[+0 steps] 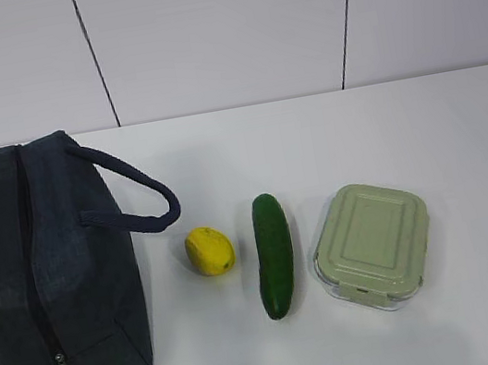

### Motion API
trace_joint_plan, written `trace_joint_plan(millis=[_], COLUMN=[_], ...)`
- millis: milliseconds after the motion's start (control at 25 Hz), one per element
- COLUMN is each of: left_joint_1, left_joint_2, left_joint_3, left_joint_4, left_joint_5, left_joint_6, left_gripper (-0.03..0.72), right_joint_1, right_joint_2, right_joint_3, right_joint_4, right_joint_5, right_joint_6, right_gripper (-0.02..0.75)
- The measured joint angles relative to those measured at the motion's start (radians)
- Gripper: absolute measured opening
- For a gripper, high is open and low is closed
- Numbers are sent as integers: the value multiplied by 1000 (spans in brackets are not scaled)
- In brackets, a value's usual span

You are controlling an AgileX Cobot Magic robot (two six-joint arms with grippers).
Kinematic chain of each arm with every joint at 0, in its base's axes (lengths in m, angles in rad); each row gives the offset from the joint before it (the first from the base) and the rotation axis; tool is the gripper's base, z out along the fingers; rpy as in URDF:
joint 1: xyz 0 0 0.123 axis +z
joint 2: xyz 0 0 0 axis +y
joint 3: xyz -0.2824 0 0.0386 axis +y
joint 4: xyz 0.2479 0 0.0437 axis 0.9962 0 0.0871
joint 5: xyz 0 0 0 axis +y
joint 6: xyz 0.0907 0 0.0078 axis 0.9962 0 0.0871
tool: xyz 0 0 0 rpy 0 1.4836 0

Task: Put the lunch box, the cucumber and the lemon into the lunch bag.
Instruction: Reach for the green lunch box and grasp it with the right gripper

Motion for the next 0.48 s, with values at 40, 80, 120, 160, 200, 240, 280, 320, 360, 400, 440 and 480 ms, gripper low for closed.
trace_joint_plan(millis=[40,80,120,160,200,240,280,320,360,400,440,480], left_joint_1=[0,0,0,0,0,0,0,0,0,0,0,0], left_joint_2=[0,0,0,0,0,0,0,0,0,0,0,0], left_joint_3=[0,0,0,0,0,0,0,0,0,0,0,0], left_joint_4=[0,0,0,0,0,0,0,0,0,0,0,0], left_joint_5=[0,0,0,0,0,0,0,0,0,0,0,0], left_joint_6=[0,0,0,0,0,0,0,0,0,0,0,0], left_gripper=[234,234,234,234,234,234,234,234,234,234,234,234], right_joint_1=[0,0,0,0,0,0,0,0,0,0,0,0], right_joint_2=[0,0,0,0,0,0,0,0,0,0,0,0], right_joint_3=[0,0,0,0,0,0,0,0,0,0,0,0], right_joint_4=[0,0,0,0,0,0,0,0,0,0,0,0], right_joint_5=[0,0,0,2,2,2,2,2,2,2,2,2], right_joint_6=[0,0,0,0,0,0,0,0,0,0,0,0], right_gripper=[533,533,533,533,533,533,533,533,533,533,533,533])
